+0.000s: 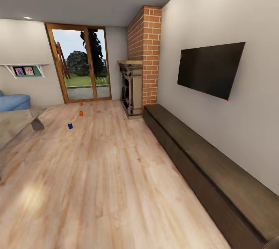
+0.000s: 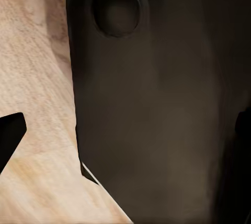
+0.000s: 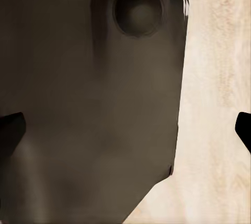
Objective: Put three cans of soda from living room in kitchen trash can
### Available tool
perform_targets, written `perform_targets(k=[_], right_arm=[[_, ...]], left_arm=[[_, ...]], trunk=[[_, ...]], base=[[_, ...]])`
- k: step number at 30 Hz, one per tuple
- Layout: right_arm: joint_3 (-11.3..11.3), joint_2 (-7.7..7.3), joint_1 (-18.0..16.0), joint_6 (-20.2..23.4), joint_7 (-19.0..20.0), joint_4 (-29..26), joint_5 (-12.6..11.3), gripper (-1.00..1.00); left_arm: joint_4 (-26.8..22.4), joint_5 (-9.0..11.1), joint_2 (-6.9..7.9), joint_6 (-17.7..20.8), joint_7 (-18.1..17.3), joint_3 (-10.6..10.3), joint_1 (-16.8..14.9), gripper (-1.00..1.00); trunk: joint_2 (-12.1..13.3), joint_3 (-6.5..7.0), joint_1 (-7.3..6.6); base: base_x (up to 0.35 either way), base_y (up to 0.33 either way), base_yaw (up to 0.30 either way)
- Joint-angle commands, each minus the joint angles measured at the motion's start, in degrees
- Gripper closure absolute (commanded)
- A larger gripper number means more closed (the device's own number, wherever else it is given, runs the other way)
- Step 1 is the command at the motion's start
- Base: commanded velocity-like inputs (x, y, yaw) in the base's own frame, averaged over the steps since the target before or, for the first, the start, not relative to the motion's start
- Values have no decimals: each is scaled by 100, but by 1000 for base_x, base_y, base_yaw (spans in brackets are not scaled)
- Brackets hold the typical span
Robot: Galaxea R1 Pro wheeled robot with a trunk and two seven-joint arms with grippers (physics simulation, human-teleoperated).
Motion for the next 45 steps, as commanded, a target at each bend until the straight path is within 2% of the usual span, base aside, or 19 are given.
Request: perform_targets(k=[1, 26, 33, 36, 37, 39, 41, 42, 43, 45], right_arm=[[-18, 33, -13, 30, 30, 30, -21, -100], [-22, 36, -15, 48, 77, 45, -15, -100], [18, -145, -77, -174, 265, -183, 60, -100], [23, -182, -79, -270, 361, -280, 72, -100], [26, -189, -74, -2229, 891, -1164, 74, -100], [18, -200, -50, -2336, 1024, -2092, 75, -100], [18, -207, -35, -2390, 1110, -2835, 76, -100], [22, -212, -25, -2413, 1167, -3481, 74, -100], [26, -210, -15, -2407, 1223, -4583, 73, -100], [27, -207, -12, -2358, 1237, -5072, 76, -100]], left_arm=[[-16, -12, 16, 6, -30, -12, -33, -100], [-16, -5, 12, 0, -32, -7, -54, -100], [-245, -7, -213, -226, -77, -5, -213, -100], [-342, -3, -242, -323, -81, -2, -240, -100], [-1190, -2, -249, -2324, -81, -1, -241, -100], [-2462, 5, -254, -2389, -86, 3, -133, -100], [-3508, 10, -258, -2411, -85, 5, 31, -100], [-4419, 12, -260, -2394, -85, 7, 263, -100], [-5934, -19, -266, -2328, -81, -4, 745, -100], [-6512, -40, -268, -2309, -76, -16, 912, -100]], trunk=[[1, 0, 0], [1, 0, 0], [1, 0, 0], [1, 0, 0], [1, 0, 0], [1, 0, 0], [1, 0, 0], [1, 0, 0], [1, 0, 0], [1, 0, 0]], base=[[0, 0, 0], [0, 0, 0], [0, 0, 0], [0, 0, 0], [0, 0, 0], [0, 0, 0], [0, 0, 0], [0, 0, 0], [0, 0, 0], [0, 0, 0]])
